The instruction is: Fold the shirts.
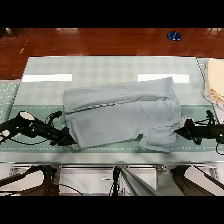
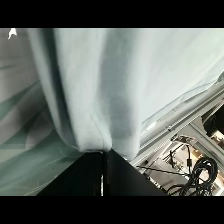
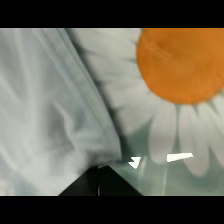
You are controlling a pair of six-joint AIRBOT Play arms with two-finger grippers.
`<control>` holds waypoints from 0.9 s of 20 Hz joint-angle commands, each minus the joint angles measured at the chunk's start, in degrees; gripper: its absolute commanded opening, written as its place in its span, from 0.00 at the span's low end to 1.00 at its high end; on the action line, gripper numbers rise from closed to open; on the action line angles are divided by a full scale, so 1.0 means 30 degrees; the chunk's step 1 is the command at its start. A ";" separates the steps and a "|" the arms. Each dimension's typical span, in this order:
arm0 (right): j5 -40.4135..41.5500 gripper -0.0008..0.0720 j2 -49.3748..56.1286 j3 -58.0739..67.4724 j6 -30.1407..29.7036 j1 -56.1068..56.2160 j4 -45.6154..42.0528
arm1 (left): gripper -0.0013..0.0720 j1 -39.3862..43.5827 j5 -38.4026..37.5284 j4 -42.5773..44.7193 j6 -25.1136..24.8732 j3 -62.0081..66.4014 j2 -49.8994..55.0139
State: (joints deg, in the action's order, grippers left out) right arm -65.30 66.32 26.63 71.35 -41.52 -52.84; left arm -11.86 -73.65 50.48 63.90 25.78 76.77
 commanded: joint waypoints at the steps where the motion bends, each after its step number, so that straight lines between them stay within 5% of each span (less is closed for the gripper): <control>1: -0.0372 0.04 -0.0168 0.0335 -0.2361 -0.0015 0.4080 | 0.05 -0.0007 0.0641 -0.0051 -0.0510 0.0357 -0.0109; 4: -0.2455 0.04 -0.1851 0.2273 -0.3024 -0.0007 0.5508 | 0.05 -0.0007 -0.0612 -0.0408 -0.0627 0.1734 -0.1734; 7: -0.1712 0.04 -0.2783 0.4044 -0.2484 0.1049 0.7774 | 0.05 -0.0007 -0.0262 -0.3548 -0.0532 0.2907 -0.4852; 14: 0.5355 0.04 -0.2397 0.6703 -0.1734 0.6732 0.7482 | 0.05 -0.0189 0.2229 -0.6011 -0.0015 0.3082 -0.6375; 18: 0.5799 0.04 -0.0073 0.8947 -0.1005 0.6739 0.6280 | 0.05 -0.2025 0.3373 -0.6127 -0.0087 0.4226 -0.6047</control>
State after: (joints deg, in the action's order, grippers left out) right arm -51.83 62.30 49.19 66.65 -22.72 -31.73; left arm -14.81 -66.35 33.39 63.79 36.38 58.26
